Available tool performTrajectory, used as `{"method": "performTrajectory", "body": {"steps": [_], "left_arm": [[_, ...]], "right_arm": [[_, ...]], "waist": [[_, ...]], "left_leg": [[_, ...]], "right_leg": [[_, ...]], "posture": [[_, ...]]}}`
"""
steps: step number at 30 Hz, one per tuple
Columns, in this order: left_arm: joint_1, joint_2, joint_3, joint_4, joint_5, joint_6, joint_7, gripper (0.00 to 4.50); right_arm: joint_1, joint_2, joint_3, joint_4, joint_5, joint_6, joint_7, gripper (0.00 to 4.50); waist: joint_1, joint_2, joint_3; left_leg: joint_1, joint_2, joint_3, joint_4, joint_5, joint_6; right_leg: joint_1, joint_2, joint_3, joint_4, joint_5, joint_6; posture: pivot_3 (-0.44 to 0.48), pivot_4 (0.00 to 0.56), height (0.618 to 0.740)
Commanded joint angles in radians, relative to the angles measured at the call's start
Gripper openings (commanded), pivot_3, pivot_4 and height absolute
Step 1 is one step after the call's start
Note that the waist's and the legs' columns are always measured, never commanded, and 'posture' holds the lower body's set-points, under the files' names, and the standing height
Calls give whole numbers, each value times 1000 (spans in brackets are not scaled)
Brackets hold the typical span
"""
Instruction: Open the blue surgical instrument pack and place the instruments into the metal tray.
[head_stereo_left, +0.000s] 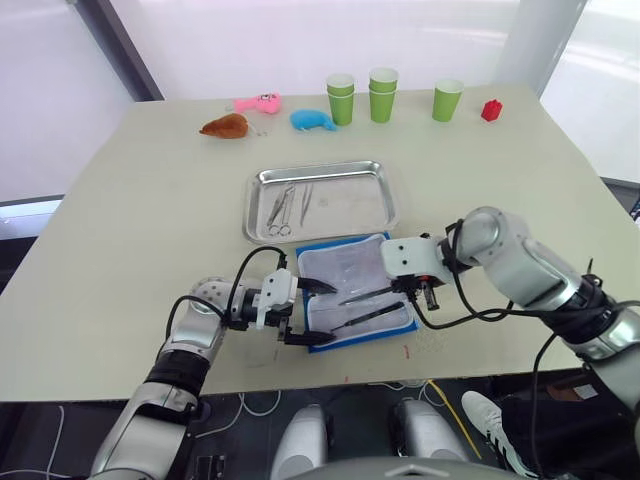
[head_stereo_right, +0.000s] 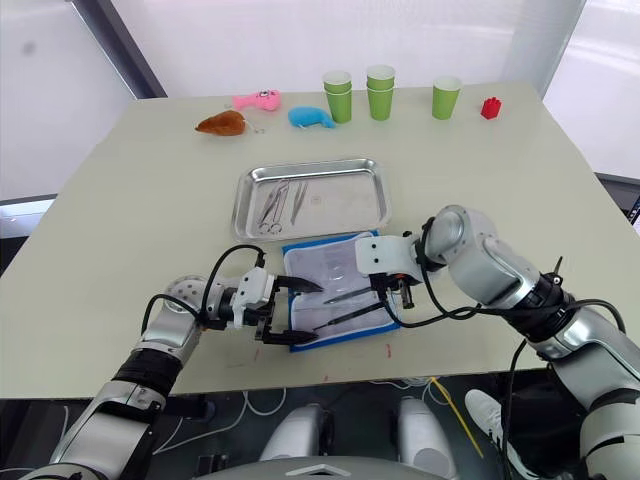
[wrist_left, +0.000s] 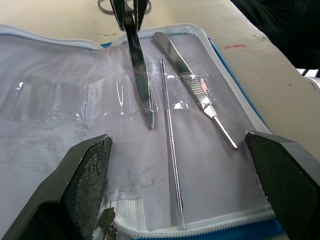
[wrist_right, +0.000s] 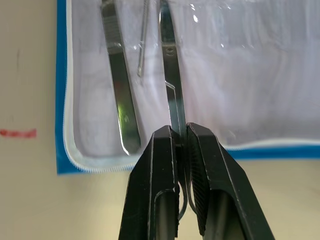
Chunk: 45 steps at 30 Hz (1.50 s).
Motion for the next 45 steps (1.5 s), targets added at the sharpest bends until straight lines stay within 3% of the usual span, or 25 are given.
{"method": "performTrajectory", "body": {"steps": [1,13,20,27,34,45], "left_arm": [[66,1,-53,85,80,52,24,4500],[58,-9,-52,106,83,40,25,4500],[63,-8,-51,105,83,38,24,4500],[69,-8,-51,102,82,38,25,4500],[71,-11,-49,102,84,38,28,4500],[89,-6,-39,87,84,39,40,4500]], "right_arm": [[0,-50,-75,-44,22,-26,18,29],[27,-184,-170,-46,66,-90,68,29],[53,-173,-298,-18,149,-58,20,29],[12,8,-409,84,214,104,-173,29],[-61,214,-432,206,229,192,-374,29],[-288,556,-455,749,154,10,-729,29]], "waist": [[0,0,0],[1,1,1],[1,1,3],[0,2,3],[0,8,1],[-1,8,0]], "left_leg": [[0,0,0,0,0,0],[-1,0,1,-1,0,0],[-1,0,1,-1,0,0],[-1,0,1,-1,0,0],[0,-1,1,-2,0,0],[0,0,1,-2,0,0]], "right_leg": [[0,0,0,0,0,0],[0,-1,0,-5,-1,-1],[0,-2,0,-6,0,0],[2,-1,0,-5,1,1],[2,-1,0,-5,1,1],[3,0,1,-4,1,1]], "posture": [[0,150,740],[0,150,740],[0,150,740],[0,150,740],[0,150,740],[0,150,740]]}}
